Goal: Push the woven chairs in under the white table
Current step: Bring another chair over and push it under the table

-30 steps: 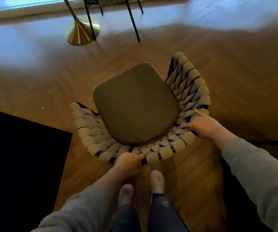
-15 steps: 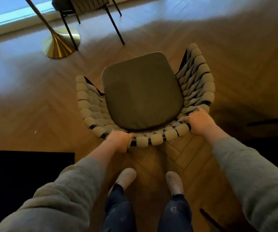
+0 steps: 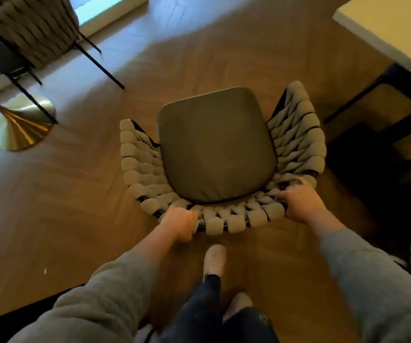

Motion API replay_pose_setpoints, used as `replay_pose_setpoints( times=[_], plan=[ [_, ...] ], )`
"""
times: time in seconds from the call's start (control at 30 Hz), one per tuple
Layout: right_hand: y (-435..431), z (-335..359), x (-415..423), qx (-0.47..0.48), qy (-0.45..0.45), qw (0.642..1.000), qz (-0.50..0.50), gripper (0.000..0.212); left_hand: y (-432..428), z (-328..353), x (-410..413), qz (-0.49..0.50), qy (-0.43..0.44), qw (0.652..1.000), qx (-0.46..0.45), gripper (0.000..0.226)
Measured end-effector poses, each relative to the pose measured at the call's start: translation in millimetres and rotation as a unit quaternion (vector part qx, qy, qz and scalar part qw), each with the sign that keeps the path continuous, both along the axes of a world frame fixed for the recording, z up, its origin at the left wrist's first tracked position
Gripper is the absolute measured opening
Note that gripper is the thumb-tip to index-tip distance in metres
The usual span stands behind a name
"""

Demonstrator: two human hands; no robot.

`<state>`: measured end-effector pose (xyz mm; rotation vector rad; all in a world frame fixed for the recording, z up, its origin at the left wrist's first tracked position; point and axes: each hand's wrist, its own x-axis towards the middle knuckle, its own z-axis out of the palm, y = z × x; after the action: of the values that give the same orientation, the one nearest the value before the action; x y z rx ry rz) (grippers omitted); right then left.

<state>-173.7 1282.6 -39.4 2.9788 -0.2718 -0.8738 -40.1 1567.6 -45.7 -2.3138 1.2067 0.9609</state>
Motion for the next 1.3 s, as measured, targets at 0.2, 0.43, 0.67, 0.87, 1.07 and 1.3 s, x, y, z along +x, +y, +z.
replay_pose_setpoints(
  times=[0.2, 0.43, 0.67, 0.87, 1.07, 1.3],
  plan=[
    [58, -7, -105, 0.034, -0.006, 0.991, -0.127, 0.024, 15, -12, -25, -0.124, -0.001, 0.992, 0.021, 0.042],
    [127, -4, -198, 0.083, 0.031, 0.975, -0.206, 0.022, 31, -10, -57, -0.227, 0.028, 0.973, 0.024, 0.037],
    [156, -3, -253, 0.129, 0.031, 0.967, -0.216, 0.037, 17, 1, -80, -0.354, 0.001, 0.935, 0.032, 0.045],
    [115, -6, -246, 0.123, 0.011, 0.960, -0.251, 0.044, -42, -9, -59, -0.392, -0.006, 0.919, 0.043, 0.047],
    [58, -3, -213, 0.125, 0.038, 0.949, -0.288, 0.046, -121, -7, -24, -0.424, -0.002, 0.905, 0.043, 0.046],
    [14, -4, -183, 0.108, 0.040, 0.944, -0.309, 0.050, -183, -7, 11, -0.437, 0.013, 0.899, 0.031, 0.041]
  ],
)
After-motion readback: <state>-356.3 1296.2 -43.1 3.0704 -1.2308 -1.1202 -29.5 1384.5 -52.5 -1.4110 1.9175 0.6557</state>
